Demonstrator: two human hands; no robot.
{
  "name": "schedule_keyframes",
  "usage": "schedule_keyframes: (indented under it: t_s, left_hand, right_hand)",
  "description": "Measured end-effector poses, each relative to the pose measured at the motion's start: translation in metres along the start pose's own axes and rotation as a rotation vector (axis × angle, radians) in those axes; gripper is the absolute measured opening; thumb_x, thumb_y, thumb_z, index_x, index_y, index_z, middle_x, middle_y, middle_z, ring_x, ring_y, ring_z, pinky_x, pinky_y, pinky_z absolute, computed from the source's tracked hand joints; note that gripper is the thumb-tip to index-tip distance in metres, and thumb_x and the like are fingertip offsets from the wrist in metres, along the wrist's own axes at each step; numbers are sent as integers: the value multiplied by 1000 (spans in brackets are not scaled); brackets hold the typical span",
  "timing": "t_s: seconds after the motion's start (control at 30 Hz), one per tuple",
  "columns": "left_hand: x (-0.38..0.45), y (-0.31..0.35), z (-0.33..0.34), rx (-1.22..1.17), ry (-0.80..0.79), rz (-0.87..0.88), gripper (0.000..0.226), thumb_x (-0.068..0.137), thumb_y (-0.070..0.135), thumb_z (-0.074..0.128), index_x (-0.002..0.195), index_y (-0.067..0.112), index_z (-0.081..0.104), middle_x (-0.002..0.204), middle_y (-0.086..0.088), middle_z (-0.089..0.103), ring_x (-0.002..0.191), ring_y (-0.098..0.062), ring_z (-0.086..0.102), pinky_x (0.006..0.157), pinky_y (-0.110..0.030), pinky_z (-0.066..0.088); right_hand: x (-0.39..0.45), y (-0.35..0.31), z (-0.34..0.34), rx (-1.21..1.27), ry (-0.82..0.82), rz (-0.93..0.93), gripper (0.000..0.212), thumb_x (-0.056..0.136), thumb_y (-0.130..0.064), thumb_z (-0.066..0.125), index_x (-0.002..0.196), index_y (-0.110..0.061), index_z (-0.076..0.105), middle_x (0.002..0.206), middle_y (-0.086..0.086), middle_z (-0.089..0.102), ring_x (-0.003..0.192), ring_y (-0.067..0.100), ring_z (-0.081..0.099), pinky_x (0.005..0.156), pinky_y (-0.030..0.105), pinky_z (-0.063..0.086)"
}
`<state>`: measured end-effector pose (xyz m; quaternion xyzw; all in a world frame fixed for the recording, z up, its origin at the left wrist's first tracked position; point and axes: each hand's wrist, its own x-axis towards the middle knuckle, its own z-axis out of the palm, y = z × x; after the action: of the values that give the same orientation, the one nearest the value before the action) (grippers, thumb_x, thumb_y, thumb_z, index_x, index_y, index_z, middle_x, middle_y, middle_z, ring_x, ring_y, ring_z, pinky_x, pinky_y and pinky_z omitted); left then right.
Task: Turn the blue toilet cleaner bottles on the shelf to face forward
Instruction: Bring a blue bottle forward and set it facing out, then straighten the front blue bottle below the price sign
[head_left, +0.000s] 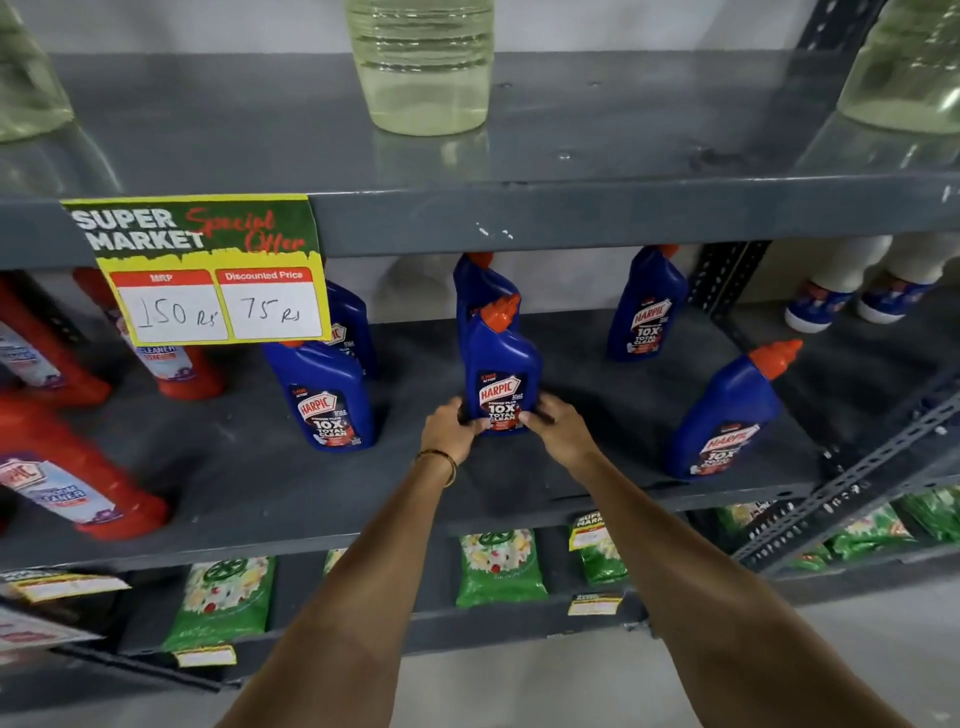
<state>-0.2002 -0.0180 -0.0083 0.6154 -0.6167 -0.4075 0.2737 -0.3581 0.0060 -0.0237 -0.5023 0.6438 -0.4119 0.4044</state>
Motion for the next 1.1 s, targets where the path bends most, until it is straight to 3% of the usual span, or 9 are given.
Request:
schedule_keyframes:
  t_s: [0.2, 0.33, 0.5, 0.7, 0.8, 1.1]
  left_hand:
    - [-18, -5, -2, -19, -13, -7, 37, 80, 16, 68, 112, 3, 56, 116, -18, 65, 106, -30, 61, 93, -41, 50]
    - [-37, -9, -3, -41, -15, 0, 41, 78, 17, 69, 115, 4, 56, 116, -17, 66, 106, -30, 61, 93, -41, 50]
    - [-63, -12, -5, -33, -36, 22, 44, 78, 19, 70, 118, 7, 55, 117, -16, 66, 107, -30, 61, 94, -42, 50]
    - [-81, -15, -3, -16, -56, 47, 43, 78, 21, 70, 117, 7, 57, 117, -15, 66, 108, -30, 61, 95, -45, 49]
    - [-85, -17, -2, 3, -57, 48, 44, 78, 22, 69, 117, 8, 56, 117, -14, 66, 109, -30, 60, 95, -44, 49]
    - [-88, -18, 2, -3, -11, 36, 41, 81, 20, 67, 118, 8, 55, 120, -13, 65, 110, -28, 60, 96, -44, 49]
  right_hand:
    - [-17, 3, 1, -3, -2, -8, 39, 87, -9, 60, 124, -4, 52, 123, 17, 62, 111, 23, 57, 92, 31, 45]
    - [-35, 6, 0, -19, 10, 8, 34, 87, -10, 60, 120, -4, 55, 121, 17, 63, 112, 26, 58, 99, 42, 47]
    - [-60, 11, 1, -43, 35, -1, 24, 86, -11, 61, 108, -1, 58, 112, 18, 67, 100, 20, 61, 85, 33, 49]
    - [-81, 11, -4, -36, 31, 13, 22, 86, -7, 60, 105, 4, 56, 112, 23, 66, 104, 29, 61, 90, 42, 50]
    - [-85, 11, -5, -61, 30, 15, 18, 86, -9, 60, 101, 2, 57, 110, 21, 67, 96, 21, 61, 81, 32, 48]
    - [-86, 10, -7, -81, 13, 8, 26, 87, -14, 60, 110, -2, 58, 114, 16, 67, 100, 18, 60, 81, 28, 44]
